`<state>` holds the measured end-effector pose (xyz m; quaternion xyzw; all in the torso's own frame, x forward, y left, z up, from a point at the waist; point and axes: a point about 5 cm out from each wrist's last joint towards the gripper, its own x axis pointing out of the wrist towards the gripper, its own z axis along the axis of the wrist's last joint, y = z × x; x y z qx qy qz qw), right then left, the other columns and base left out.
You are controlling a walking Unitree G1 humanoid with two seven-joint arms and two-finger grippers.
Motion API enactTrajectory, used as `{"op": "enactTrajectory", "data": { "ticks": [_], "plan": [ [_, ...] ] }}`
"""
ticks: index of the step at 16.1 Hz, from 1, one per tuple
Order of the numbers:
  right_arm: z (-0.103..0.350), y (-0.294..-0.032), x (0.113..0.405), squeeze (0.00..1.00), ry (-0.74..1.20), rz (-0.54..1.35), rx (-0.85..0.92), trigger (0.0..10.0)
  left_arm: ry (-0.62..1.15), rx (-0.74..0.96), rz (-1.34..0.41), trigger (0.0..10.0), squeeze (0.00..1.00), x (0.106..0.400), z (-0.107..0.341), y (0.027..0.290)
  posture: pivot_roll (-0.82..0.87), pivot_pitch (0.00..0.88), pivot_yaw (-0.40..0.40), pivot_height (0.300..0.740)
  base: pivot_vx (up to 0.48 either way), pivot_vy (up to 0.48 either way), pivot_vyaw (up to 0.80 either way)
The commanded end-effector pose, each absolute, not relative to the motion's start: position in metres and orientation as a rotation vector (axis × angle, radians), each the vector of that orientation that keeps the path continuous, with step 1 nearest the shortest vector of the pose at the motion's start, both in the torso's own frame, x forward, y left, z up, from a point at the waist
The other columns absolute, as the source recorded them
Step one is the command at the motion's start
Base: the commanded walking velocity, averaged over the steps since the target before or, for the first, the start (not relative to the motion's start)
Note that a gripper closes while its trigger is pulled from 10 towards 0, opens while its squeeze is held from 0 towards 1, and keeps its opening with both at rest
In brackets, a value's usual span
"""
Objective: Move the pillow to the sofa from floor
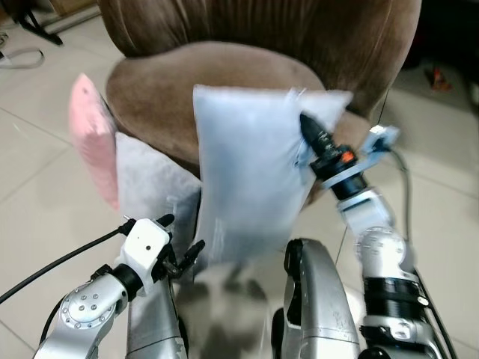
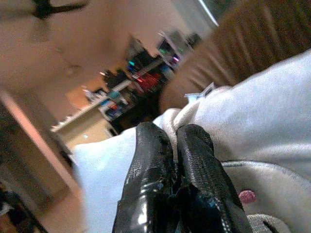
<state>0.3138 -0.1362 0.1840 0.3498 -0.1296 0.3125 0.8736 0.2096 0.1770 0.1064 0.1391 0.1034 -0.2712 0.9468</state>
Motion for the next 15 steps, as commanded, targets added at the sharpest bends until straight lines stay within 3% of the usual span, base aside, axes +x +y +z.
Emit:
{"op": "enactTrajectory", "data": {
  "ticks": [1,5,7,11,12,15],
  "plan": [
    [0.203,-0.138,0.306,0.00,-0.328,0.692,0.735,0.0,0.216,0.295,-0.554,10.0,0.39,0.210,0.104,0.179,0.05,0.033,-0.016,0.442,0.000,0.000,0.00],
    [0.257,-0.147,0.311,0.00,-0.451,0.583,0.704,0.0,0.106,0.295,-0.463,10.0,0.40,0.223,0.114,0.181,0.02,0.000,-0.012,0.442,0.000,0.000,0.00],
    [0.262,-0.149,0.311,0.00,-0.444,0.491,0.633,0.0,0.004,0.259,-0.312,10.0,0.39,0.238,0.134,0.186,0.01,0.000,-0.022,0.442,0.000,0.000,0.00],
    [0.252,-0.155,0.307,0.00,-0.398,0.336,0.521,0.0,-0.107,0.235,-0.238,10.0,0.38,0.254,0.162,0.186,-0.01,0.000,-0.038,0.442,0.000,0.000,0.00],
    [0.247,-0.155,0.307,0.00,-0.349,0.269,0.477,10.0,-0.128,0.214,-0.206,10.0,0.38,0.260,0.170,0.187,-0.02,0.000,-0.042,0.442,0.000,0.000,0.00],
    [0.236,-0.155,0.306,0.00,-0.298,0.206,0.347,10.0,-0.093,0.248,-0.155,10.0,0.37,0.266,0.169,0.184,-0.02,0.000,-0.045,0.442,0.000,0.000,0.00]
  ]
}}
